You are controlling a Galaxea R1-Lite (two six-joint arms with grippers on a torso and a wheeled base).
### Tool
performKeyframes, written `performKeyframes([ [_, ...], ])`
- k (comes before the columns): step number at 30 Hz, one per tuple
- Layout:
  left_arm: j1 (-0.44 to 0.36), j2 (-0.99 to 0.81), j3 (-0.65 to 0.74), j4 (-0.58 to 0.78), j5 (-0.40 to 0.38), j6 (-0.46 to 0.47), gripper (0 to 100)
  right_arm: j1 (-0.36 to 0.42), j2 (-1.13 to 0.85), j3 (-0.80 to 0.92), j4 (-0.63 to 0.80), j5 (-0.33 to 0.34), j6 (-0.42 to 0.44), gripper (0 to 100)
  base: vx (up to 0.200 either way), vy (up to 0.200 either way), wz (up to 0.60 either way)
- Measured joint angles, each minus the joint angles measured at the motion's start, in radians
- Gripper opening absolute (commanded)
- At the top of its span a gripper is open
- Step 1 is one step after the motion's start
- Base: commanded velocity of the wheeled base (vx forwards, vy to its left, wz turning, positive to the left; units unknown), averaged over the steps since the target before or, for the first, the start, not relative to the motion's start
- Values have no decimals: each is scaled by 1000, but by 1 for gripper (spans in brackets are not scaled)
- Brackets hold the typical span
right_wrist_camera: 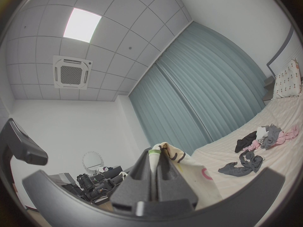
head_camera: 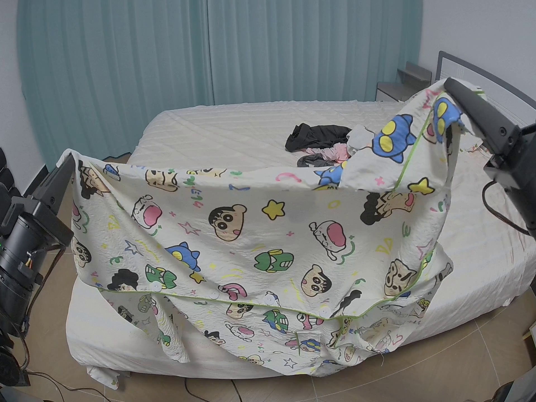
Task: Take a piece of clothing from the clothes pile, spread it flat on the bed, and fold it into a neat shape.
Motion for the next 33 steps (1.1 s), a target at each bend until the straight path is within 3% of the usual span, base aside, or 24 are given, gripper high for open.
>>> performKeyframes([
  [6,1,71,13,6,1,-7,0,-32,78,-4,-1,0,2,0,0,0,0],
  [15,17,217,-17,1,-1,-63,0,-111,225,-84,0,0,0,0,200,0,0],
  [33,107,675,-354,12,6,-67,0,-223,557,-307,17,-7,0,0,200,0,0],
])
